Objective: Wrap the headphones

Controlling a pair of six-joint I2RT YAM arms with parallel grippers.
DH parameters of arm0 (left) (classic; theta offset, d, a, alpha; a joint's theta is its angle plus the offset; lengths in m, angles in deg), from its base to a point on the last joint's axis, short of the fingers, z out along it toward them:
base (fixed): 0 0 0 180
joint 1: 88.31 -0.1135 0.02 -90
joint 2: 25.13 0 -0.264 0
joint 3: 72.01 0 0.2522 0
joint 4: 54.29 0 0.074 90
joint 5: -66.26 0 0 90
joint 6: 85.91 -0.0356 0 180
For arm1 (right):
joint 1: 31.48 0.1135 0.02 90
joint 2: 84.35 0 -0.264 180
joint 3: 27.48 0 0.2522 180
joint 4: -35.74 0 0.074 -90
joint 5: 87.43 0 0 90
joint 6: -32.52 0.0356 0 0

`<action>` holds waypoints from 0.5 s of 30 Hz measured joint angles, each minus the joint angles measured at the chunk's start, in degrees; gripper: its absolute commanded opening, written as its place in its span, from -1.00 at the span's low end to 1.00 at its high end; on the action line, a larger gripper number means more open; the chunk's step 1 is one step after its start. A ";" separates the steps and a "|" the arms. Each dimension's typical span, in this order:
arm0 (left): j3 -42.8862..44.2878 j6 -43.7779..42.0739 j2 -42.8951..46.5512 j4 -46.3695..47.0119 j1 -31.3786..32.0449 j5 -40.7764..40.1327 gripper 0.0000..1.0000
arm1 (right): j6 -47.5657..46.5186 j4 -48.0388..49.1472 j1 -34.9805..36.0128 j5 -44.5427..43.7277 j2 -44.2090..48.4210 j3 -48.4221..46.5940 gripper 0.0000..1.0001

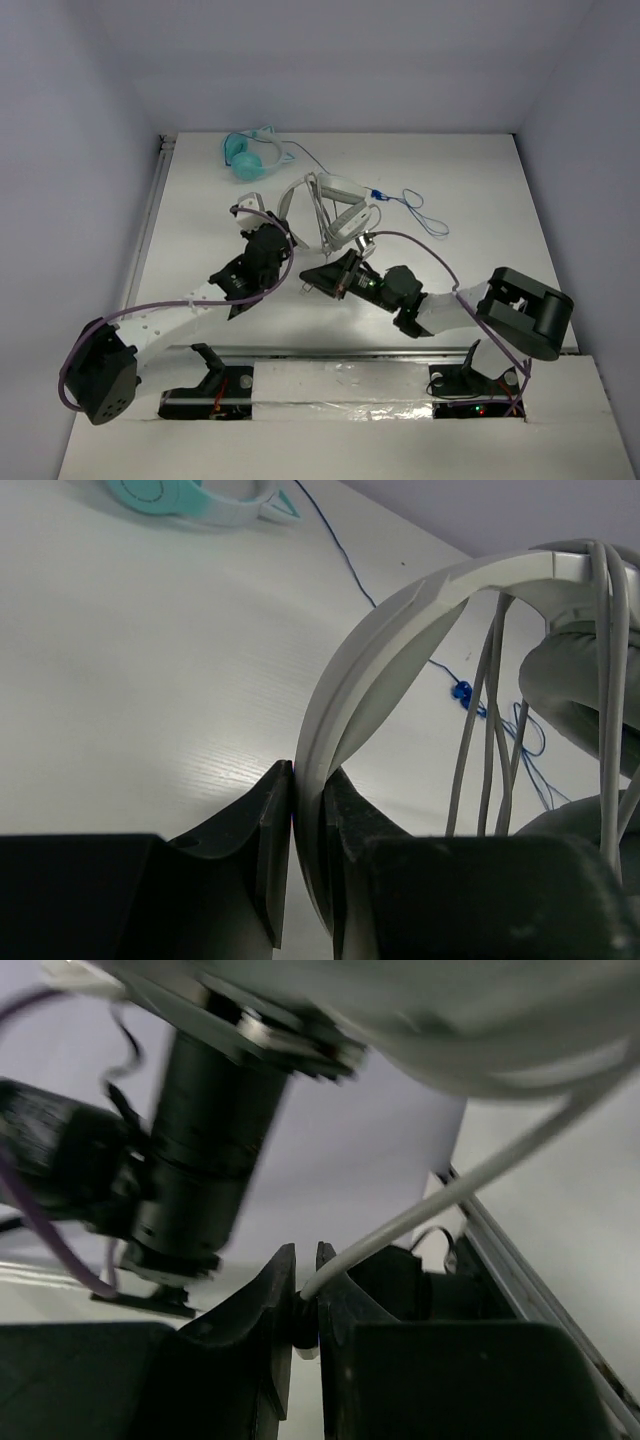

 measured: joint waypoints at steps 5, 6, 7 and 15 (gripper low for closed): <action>-3.69 1.95 0.70 3.19 1.92 -2.27 -1.00 | -0.33 -0.28 -0.02 -6.60 2.67 -1.99 -0.77; -4.50 2.43 1.09 3.82 2.32 -2.58 -1.00 | -0.39 -0.50 -0.02 -7.89 2.67 -2.60 -0.77; -5.20 2.82 1.51 4.33 2.69 -2.99 -1.00 | -0.42 -0.83 -0.02 -9.16 2.67 -3.21 -0.77; -9.73 3.76 4.13 7.04 4.83 -5.75 -1.00 | 1.86 -0.92 0.33 -17.40 -1.25 -5.62 -0.75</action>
